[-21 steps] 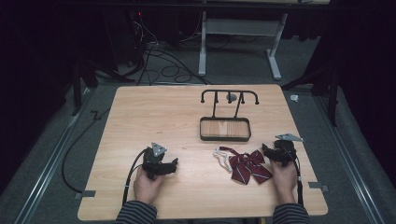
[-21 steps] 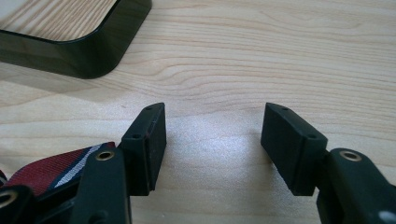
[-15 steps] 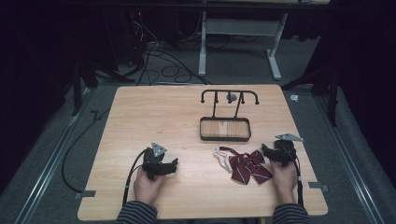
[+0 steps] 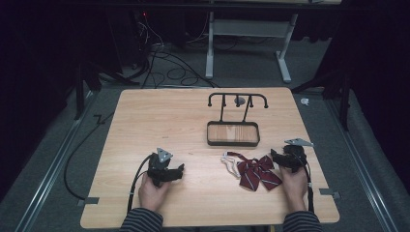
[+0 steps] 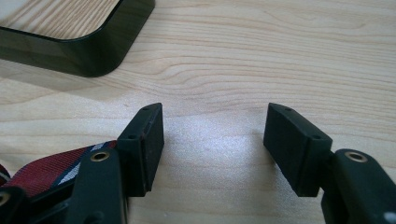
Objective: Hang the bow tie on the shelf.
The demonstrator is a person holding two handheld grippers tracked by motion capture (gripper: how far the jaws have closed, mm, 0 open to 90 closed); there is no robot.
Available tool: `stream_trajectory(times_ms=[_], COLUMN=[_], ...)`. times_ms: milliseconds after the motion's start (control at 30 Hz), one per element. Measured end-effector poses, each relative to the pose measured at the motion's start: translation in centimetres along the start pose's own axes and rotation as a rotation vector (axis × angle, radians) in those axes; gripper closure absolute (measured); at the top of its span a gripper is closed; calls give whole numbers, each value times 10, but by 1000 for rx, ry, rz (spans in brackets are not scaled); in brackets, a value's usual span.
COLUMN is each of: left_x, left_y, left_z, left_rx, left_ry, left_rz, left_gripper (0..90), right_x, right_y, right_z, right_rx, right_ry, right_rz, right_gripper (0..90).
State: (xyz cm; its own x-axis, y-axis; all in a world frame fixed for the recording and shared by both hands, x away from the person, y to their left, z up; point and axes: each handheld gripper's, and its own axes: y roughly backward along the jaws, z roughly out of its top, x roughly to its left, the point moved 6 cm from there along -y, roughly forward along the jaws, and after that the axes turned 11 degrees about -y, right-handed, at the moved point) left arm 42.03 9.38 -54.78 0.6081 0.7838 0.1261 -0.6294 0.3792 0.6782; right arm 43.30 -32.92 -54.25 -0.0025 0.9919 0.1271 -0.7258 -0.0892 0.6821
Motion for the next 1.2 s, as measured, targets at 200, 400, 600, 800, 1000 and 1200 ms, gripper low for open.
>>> stream_trajectory(times_ms=[200, 400, 600, 800, 1000, 1200], left_x=[0, 0, 0, 0, 0, 0], left_y=[0, 0, 0, 1, 1, 1], left_z=[0, 0, 0, 0, -1, -1], left_rx=[0, 1, 1, 0, 0, 0], left_ry=[0, 0, -2, -4, -5, -5], left_rz=[0, -1, -2, -4, -6, -6], left_gripper=[211, 211, 211, 211, 211, 211], right_x=[0, 3, 8, 18, 31, 47], right_y=[0, 3, 17, 32, 39, 41], right_z=[0, -1, -1, 0, 4, 7], right_rx=[-1, 2, 13, 8, 1, 6], right_ry=[-1, 35, 33, 74, 88, 99], right_rz=[0, 30, 110, 166, 218, 271], right_gripper=[407, 558, 629, 668, 683, 683])
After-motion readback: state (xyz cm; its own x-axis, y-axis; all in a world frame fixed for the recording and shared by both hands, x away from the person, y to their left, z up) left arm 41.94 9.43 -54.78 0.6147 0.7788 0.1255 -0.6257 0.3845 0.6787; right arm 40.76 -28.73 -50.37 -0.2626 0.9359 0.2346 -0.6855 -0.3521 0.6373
